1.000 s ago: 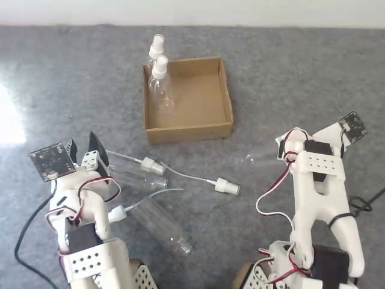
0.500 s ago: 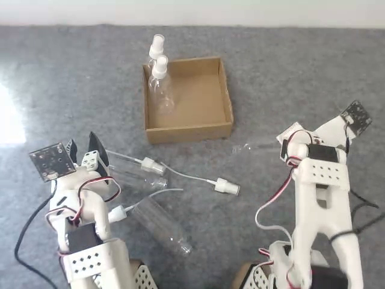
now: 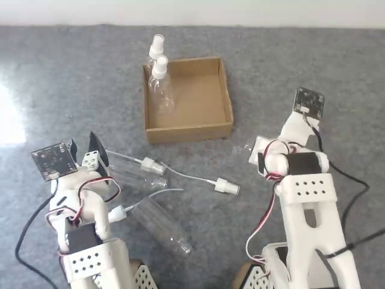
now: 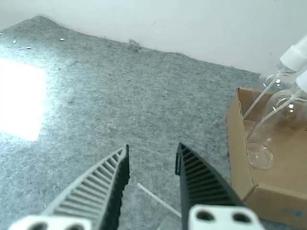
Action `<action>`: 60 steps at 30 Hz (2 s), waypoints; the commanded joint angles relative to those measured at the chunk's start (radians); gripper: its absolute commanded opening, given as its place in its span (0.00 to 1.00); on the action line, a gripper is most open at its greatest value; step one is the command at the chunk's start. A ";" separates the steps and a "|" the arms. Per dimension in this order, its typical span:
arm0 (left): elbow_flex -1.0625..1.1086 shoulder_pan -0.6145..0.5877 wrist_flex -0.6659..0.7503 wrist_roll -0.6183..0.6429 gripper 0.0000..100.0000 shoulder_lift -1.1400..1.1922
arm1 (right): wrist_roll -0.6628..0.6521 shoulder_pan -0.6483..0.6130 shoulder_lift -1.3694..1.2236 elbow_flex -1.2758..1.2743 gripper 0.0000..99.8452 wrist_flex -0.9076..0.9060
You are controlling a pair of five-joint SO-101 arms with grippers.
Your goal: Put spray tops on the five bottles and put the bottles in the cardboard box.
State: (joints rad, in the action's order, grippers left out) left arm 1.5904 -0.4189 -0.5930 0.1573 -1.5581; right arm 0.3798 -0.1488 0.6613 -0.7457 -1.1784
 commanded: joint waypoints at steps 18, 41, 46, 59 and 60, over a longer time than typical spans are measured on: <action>-0.008 -0.002 0.034 -0.011 0.16 -0.011 | -0.786 -0.012 0.013 0.276 0.31 -0.282; -0.008 -0.002 0.034 -0.012 0.16 -0.011 | -1.461 -0.022 -0.493 0.468 0.31 -0.259; -0.007 0.000 0.034 -0.012 0.16 -0.011 | -1.511 -0.048 -0.501 0.466 0.31 -0.259; -0.007 0.000 0.034 -0.012 0.16 -0.011 | -1.534 -0.077 -0.618 0.466 0.31 -0.124; -0.007 0.000 0.034 -0.012 0.16 -0.011 | -1.534 -0.077 -0.634 0.466 0.31 -0.111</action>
State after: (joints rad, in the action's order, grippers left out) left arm 1.5904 -0.4189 -0.5930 0.1557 -1.5581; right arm -1.1423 -0.2163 0.0399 -0.3345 -1.3334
